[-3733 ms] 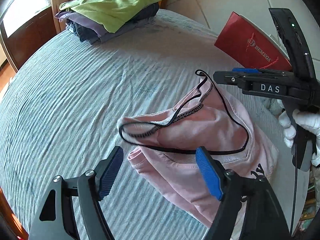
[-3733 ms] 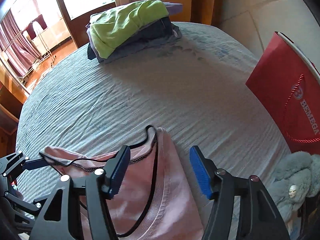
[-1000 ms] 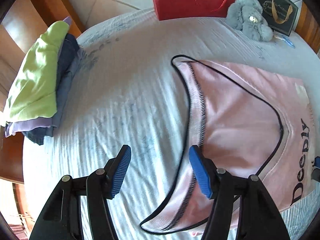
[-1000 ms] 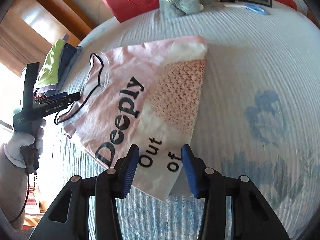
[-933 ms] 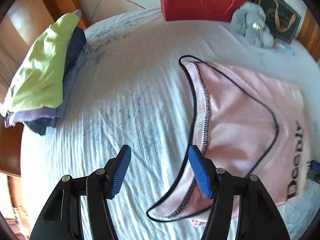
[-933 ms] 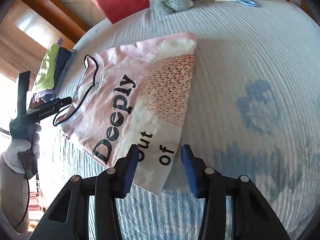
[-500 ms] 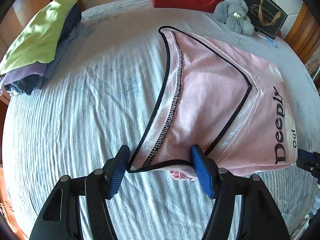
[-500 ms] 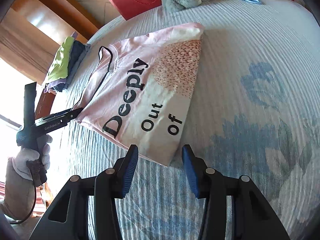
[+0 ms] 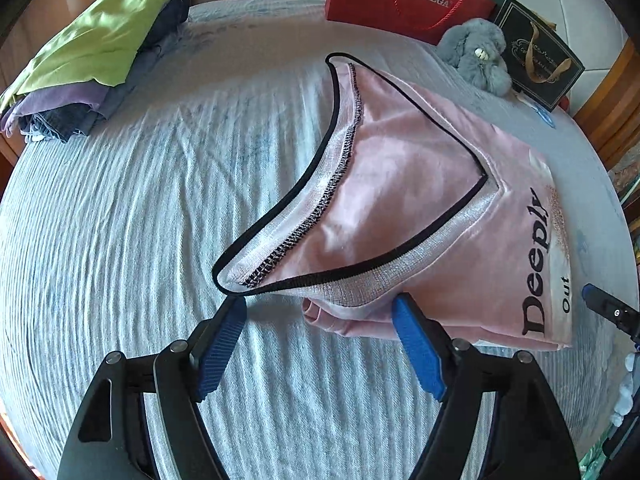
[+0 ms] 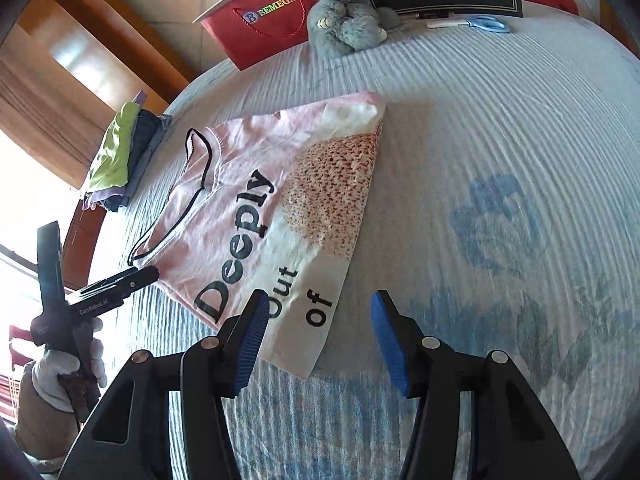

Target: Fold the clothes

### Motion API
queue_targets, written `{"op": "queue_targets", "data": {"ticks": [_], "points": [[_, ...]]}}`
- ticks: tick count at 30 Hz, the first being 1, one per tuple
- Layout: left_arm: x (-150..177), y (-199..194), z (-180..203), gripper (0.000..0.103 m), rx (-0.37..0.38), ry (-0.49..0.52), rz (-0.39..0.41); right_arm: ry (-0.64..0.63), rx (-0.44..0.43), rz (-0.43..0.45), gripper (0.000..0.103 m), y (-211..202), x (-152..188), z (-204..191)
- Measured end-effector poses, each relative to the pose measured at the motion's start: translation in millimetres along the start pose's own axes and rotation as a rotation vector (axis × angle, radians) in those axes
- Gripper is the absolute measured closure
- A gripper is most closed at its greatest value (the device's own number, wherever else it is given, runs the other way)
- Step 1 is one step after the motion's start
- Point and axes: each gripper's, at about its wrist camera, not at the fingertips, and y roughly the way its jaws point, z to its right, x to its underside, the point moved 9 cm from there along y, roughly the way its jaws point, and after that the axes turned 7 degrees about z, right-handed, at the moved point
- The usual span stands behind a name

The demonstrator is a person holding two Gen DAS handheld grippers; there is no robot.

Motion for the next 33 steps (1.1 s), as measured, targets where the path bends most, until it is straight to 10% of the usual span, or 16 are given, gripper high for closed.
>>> {"op": "queue_targets", "data": {"ticks": [19,22,26,33], "points": [[-22,-20,13,0.036,-0.025,0.023,-0.028,-0.105,0.140,0.055,0.043,81,-101,17],[-23,-26,21,0.070,0.008,0.029,-0.036,-0.194,0.173,0.014,0.057,84,-97,6],[-26,-29,24,0.084,0.026,0.046,-0.041,-0.186,0.156,-0.008,0.074,79,-97,14],[-35,-33,20,0.085,0.056,0.038,-0.037,-0.281,0.159,0.014,0.069,86,-102,9]]}}
